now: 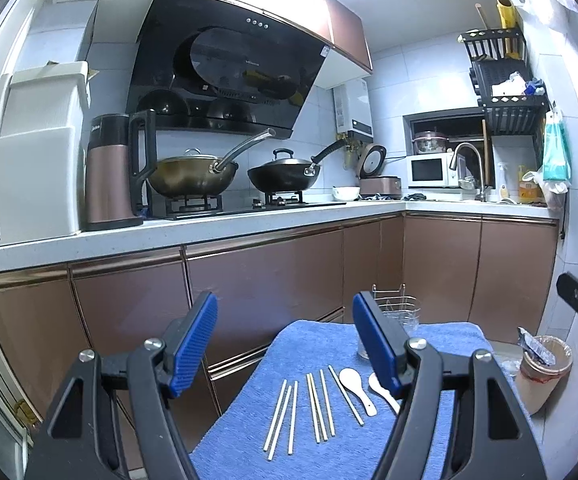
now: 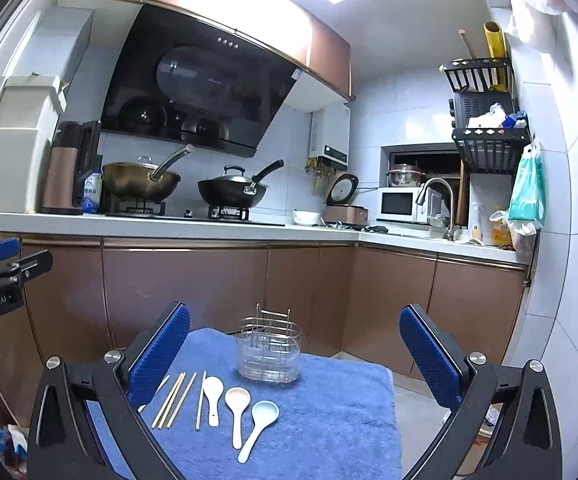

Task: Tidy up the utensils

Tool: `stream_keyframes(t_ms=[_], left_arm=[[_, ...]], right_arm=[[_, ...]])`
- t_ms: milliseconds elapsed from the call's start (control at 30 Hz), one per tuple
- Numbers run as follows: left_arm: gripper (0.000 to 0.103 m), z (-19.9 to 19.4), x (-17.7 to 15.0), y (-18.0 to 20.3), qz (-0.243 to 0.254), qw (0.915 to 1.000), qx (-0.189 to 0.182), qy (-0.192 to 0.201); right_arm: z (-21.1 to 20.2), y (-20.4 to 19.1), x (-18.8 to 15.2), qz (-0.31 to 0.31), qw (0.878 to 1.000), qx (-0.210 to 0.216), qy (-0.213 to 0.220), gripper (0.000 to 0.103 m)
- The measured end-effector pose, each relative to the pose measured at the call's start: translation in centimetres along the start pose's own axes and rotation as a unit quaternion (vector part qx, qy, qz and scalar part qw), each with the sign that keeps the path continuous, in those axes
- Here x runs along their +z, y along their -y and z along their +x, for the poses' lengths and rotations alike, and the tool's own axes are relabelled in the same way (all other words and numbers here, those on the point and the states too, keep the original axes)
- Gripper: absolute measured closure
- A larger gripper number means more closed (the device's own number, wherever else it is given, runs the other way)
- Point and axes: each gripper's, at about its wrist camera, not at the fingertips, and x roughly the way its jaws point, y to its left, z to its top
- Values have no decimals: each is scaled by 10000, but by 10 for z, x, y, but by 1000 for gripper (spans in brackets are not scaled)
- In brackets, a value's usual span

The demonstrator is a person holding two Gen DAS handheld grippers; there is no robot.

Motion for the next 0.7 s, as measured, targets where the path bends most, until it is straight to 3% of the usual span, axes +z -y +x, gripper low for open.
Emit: stream_keyframes(t_ms=[367, 700], left_arm=[[31, 22, -2, 6, 42, 9999, -63, -119], [29, 61, -9, 15, 54, 9992, -40, -404]], right_arm=[[12, 2, -4, 82, 9998, -21, 162, 0], [47, 5, -14, 62, 9999, 88, -115, 0]])
